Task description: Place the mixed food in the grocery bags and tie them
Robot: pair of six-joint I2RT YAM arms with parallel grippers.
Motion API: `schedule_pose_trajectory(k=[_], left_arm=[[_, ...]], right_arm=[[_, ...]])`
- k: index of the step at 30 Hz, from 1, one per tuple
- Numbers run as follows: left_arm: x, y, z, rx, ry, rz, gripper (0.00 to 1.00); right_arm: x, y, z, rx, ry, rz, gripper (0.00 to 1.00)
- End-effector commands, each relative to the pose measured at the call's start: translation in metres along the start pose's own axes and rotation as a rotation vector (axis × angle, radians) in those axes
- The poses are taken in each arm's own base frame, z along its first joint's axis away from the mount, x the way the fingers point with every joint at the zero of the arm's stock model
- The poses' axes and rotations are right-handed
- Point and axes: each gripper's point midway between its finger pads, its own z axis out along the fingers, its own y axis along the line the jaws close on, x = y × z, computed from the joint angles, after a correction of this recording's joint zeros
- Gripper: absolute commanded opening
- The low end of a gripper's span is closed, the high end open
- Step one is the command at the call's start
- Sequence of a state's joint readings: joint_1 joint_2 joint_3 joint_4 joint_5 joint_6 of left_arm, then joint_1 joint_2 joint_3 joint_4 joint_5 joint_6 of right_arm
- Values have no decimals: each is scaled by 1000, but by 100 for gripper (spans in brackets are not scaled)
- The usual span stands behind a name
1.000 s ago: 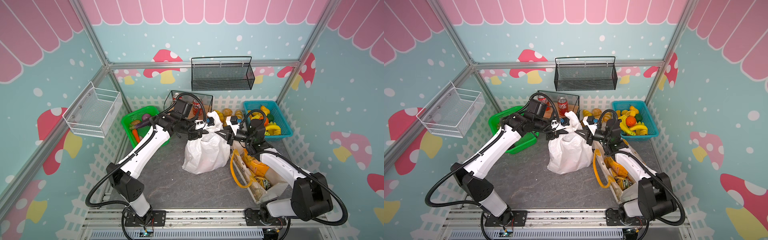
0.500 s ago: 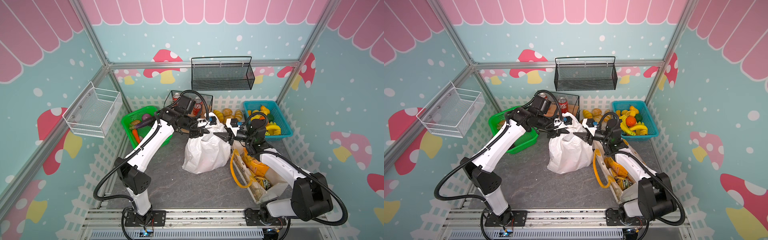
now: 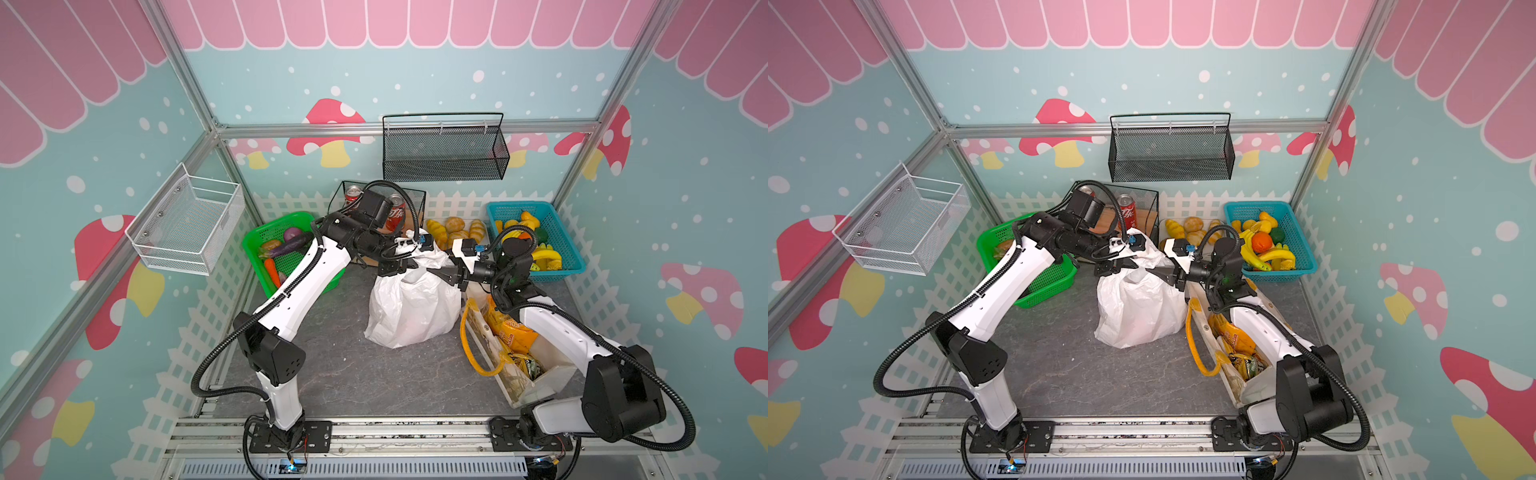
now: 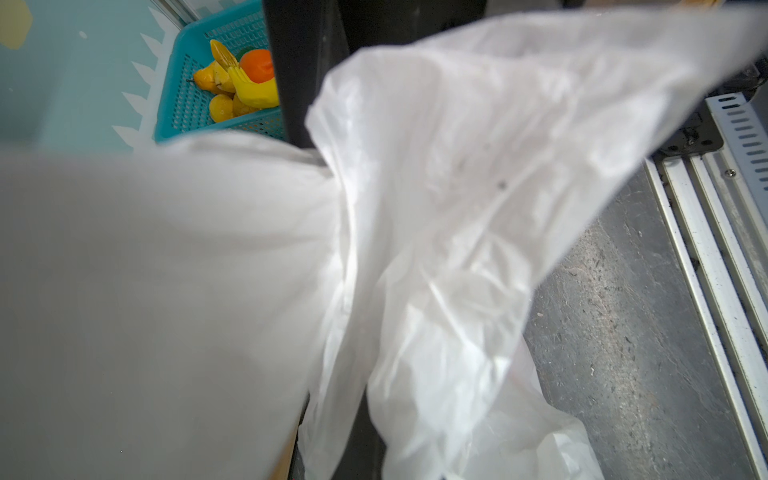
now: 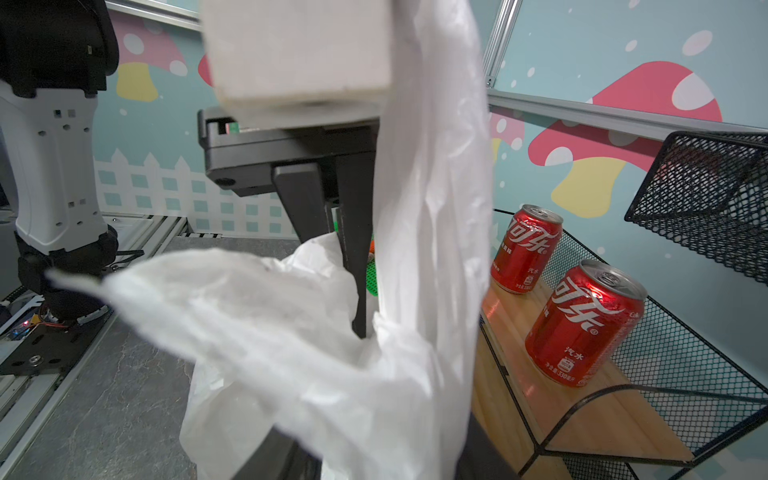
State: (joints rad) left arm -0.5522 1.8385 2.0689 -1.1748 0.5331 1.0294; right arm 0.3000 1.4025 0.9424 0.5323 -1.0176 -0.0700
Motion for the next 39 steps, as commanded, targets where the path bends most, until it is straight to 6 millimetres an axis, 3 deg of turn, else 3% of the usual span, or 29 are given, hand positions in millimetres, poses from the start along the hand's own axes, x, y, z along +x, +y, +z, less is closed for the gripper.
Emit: schedule_pose_trajectory(k=[1,10,16,18,20,24,28,36,39], left_arm=[[2,-2,8,26,16,29,0],[-3,-1,14,29,13,36,0],[-5,2,7,7,14,35,0],[-7,4,-1,-6,-1,21,1],[-12,4,-13,-14,-41,-16,11],[-27,-3,-47,25,-255,-161,45],[-43,14,-57,-37,-477,-285,65],[-76,39,-57,-20,-592,-352,70],[-81,45,-54,-30,-592,-339,58]], right_arm=[[-7,1,2,-31,-29,-26,42],[-2,-2,4,-25,-23,-1,36],[5,-9,0,43,4,-11,4],[7,-11,-1,62,15,-11,0],[9,-12,-2,82,22,-9,0],[11,-5,-4,64,19,9,0],[10,5,-5,34,-7,17,0],[11,11,-5,7,-12,33,0],[12,9,-5,20,-6,41,0]])
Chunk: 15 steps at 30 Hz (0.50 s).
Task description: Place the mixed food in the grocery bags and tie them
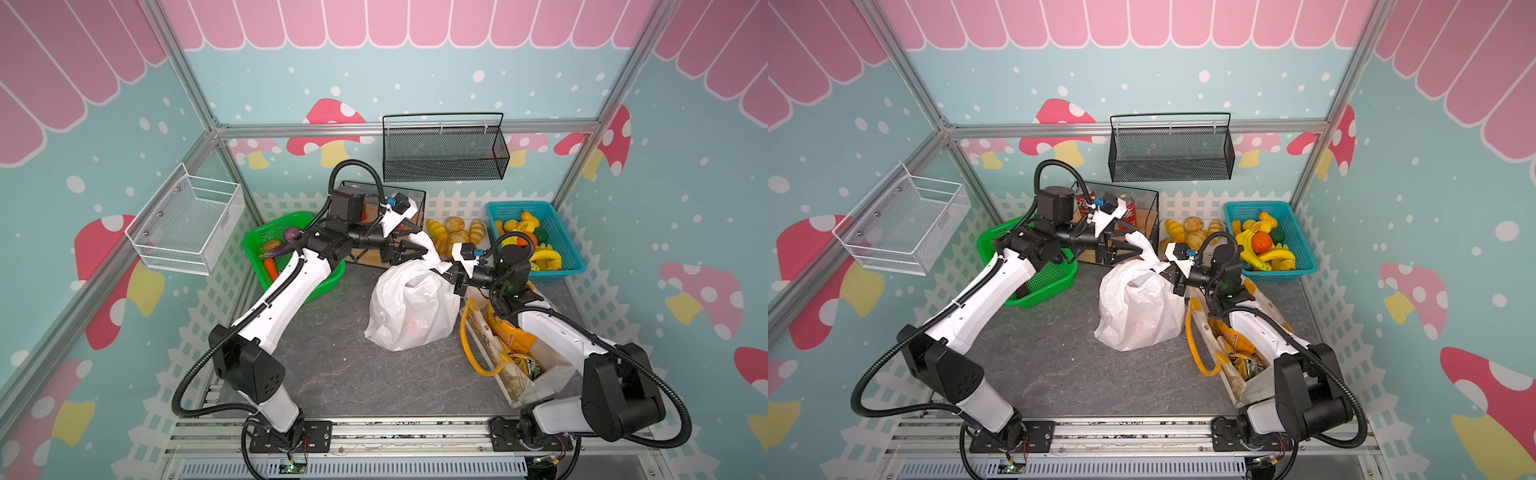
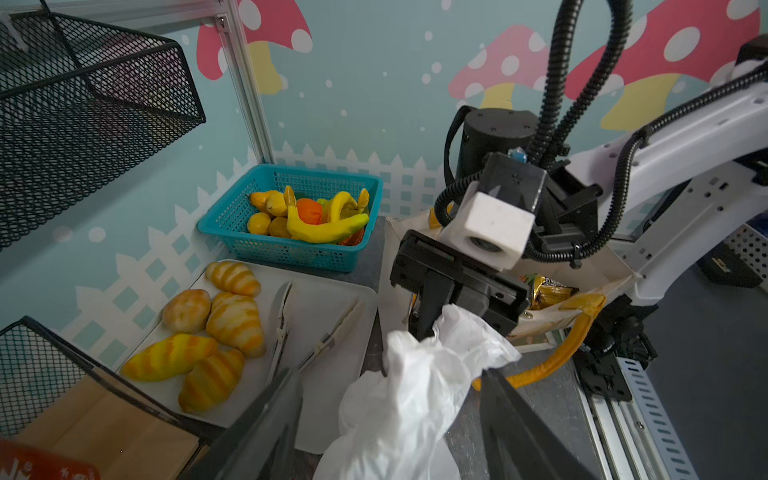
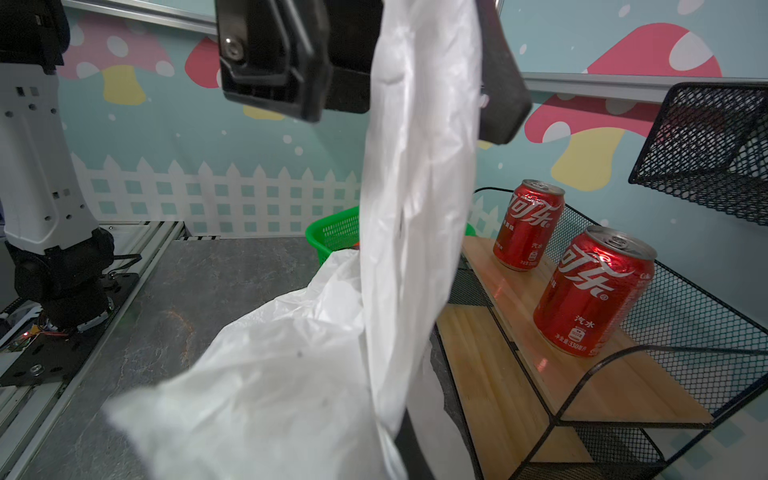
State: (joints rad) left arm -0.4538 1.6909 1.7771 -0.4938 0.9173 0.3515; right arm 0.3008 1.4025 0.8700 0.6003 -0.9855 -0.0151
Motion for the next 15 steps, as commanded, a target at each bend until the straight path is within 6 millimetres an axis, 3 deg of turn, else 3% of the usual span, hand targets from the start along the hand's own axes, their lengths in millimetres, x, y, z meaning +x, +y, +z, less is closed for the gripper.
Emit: schedule_pose_trajectory(k=[1,3,5,10,15], left_arm=[[-22,0,3,16,-57,19,47],[-20,-6,3,20,-55,60,24],[-16,-15,0,5,-60,160,12],[15,-20,0,-139,-69,362,1],[59,-8,1,-268,-34,466,0]], right_arm=[[-5,4,-4,6,-8,-10,0],[-3,-8,-4,70,17,31,0],[1,-21,-4,133,43,101,0],[2,-34,0,178,31,315,0],[-5,-36,2,176,-15,426,5]])
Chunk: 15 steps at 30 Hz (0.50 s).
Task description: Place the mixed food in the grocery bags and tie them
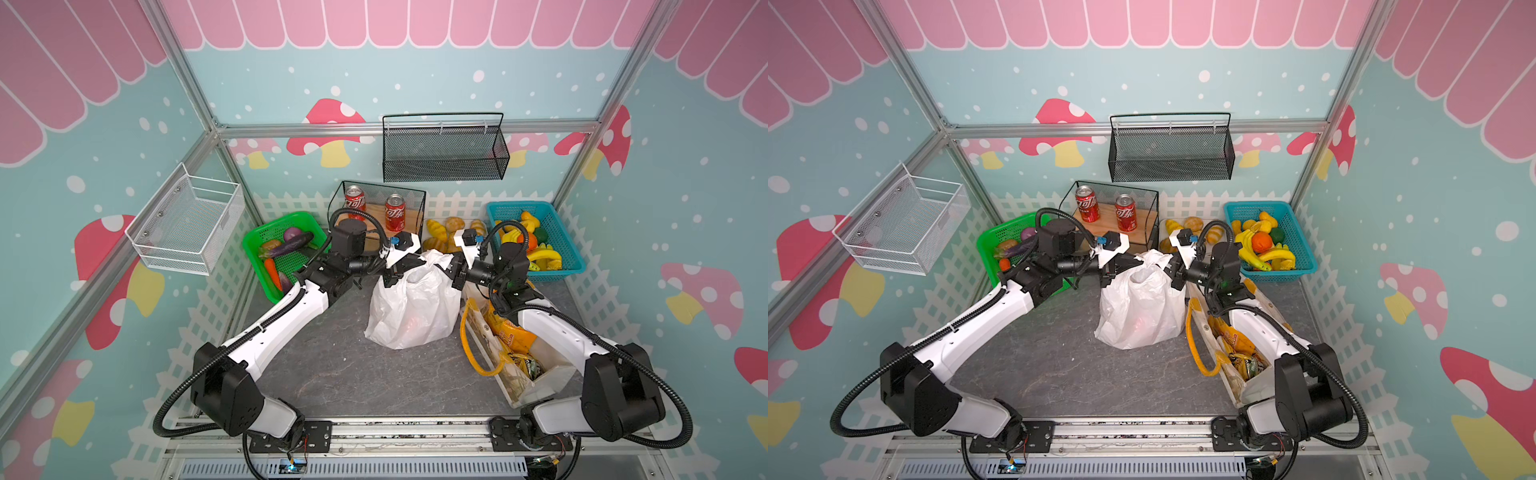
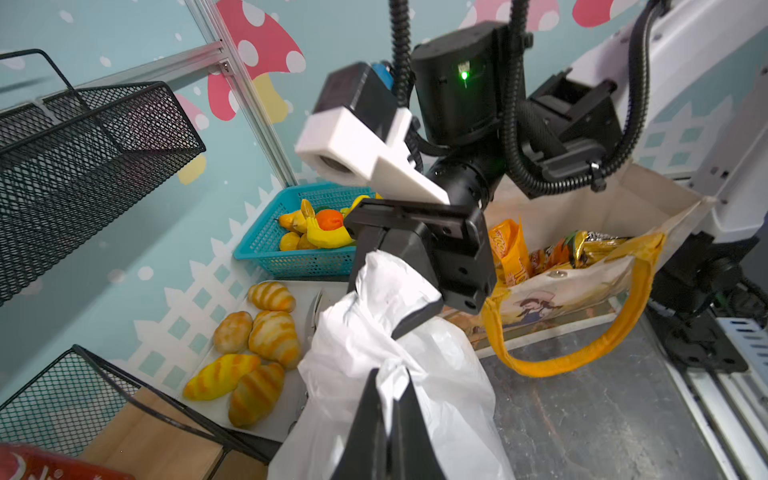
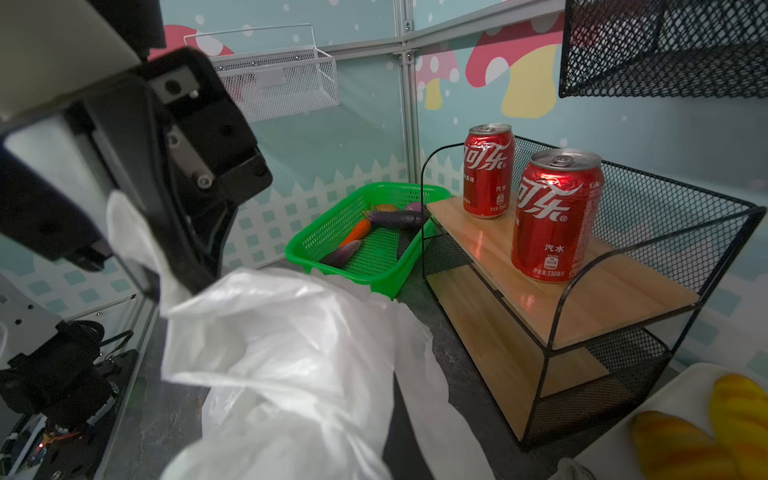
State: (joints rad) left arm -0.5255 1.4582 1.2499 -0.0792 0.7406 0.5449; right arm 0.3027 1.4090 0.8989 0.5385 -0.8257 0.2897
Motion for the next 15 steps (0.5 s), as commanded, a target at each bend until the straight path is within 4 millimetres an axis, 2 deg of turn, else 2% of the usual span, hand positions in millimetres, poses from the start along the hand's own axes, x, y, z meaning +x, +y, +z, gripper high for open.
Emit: schedule_pose_trajectory(k=[1,5,10,15], left_arm=[[12,20,-3,-167,-7,185,0],[35,4,7,-161,24,269,0],[58,6,20,-175,82,323,0],[76,7,24,-164,156,397,1]], right_arm=[[-14,-3,3,11,-39,106,5],[-15,-1,6,-17,-43,140,5],[-15,5,8,-58,-53,123,7],[-13,5,9,-60,-32,75,12]])
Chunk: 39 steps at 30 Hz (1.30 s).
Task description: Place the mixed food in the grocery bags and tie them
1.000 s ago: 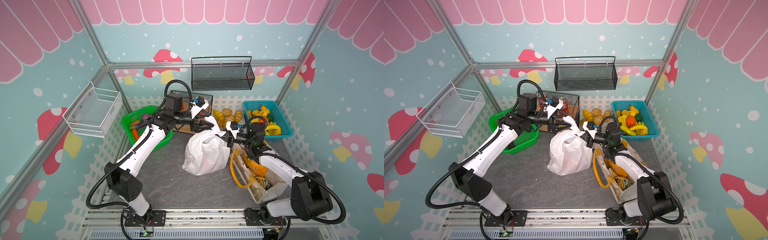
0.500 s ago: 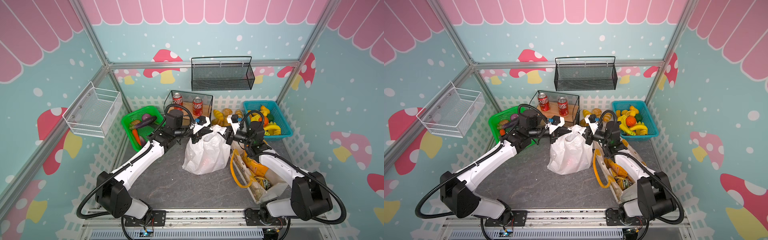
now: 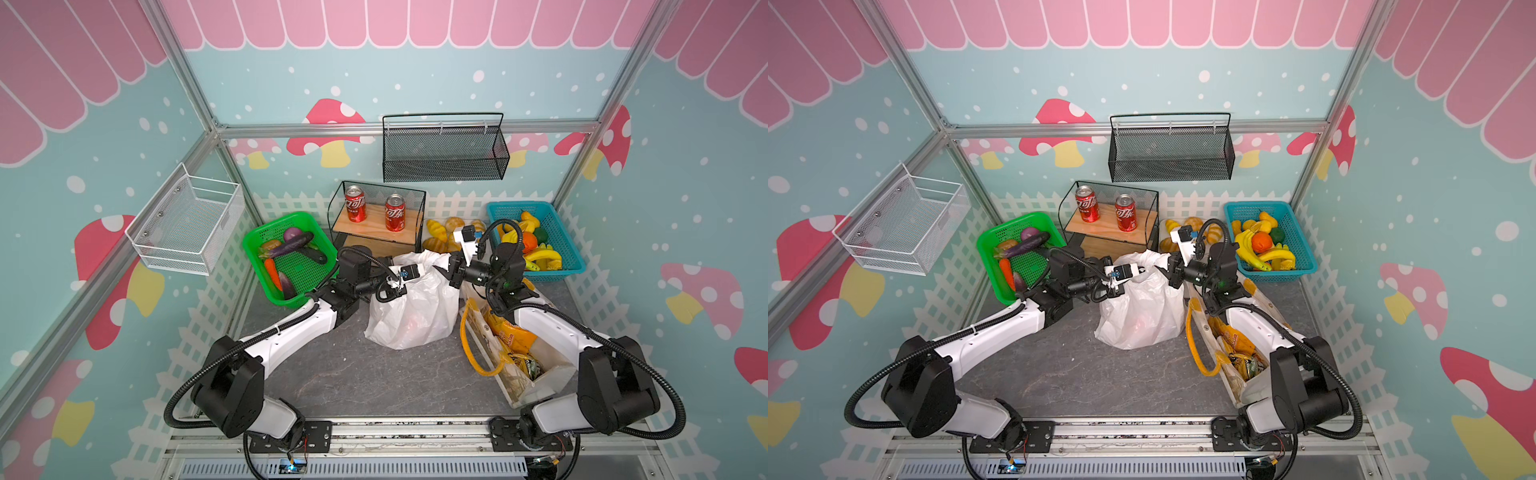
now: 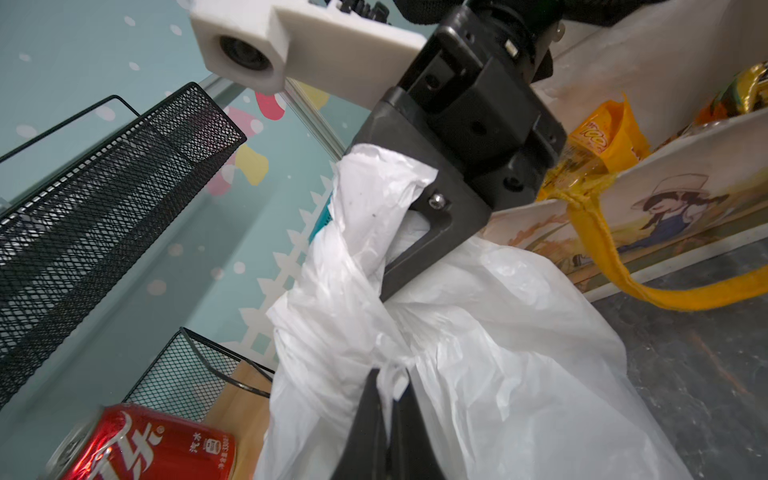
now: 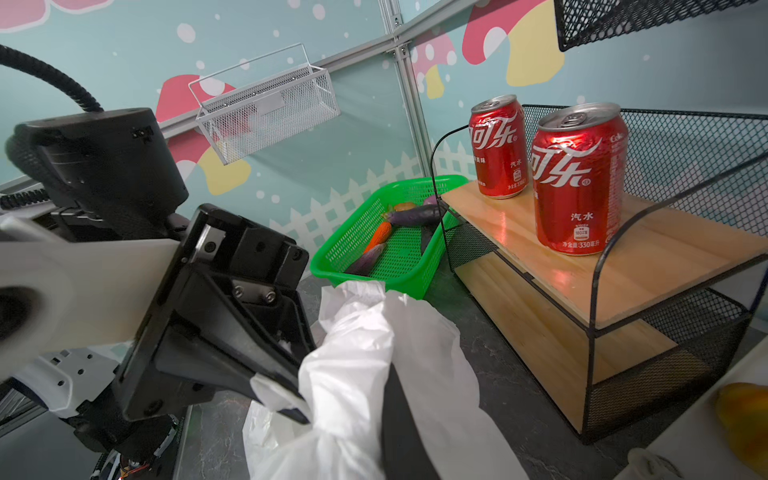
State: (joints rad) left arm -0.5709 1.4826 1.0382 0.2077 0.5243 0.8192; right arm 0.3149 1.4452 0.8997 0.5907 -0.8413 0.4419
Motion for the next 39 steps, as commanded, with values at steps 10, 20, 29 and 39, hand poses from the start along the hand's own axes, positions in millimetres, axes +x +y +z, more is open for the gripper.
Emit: schedule_pose_trajectory(k=[10,20,29,39], left_arm=[[14,2,6,-21,49,109,1],[12,3,4,-18,41,105,1],[14,1,7,-2,42,103,0],[17,0,8,5,62,113,0]], right_arm=[[-1,-6,3,9,35,-192,23],[13,-18,-11,106,89,-356,45],[5,-3,-6,18,40,-341,61],[-4,-17,16,49,6,-279,68]])
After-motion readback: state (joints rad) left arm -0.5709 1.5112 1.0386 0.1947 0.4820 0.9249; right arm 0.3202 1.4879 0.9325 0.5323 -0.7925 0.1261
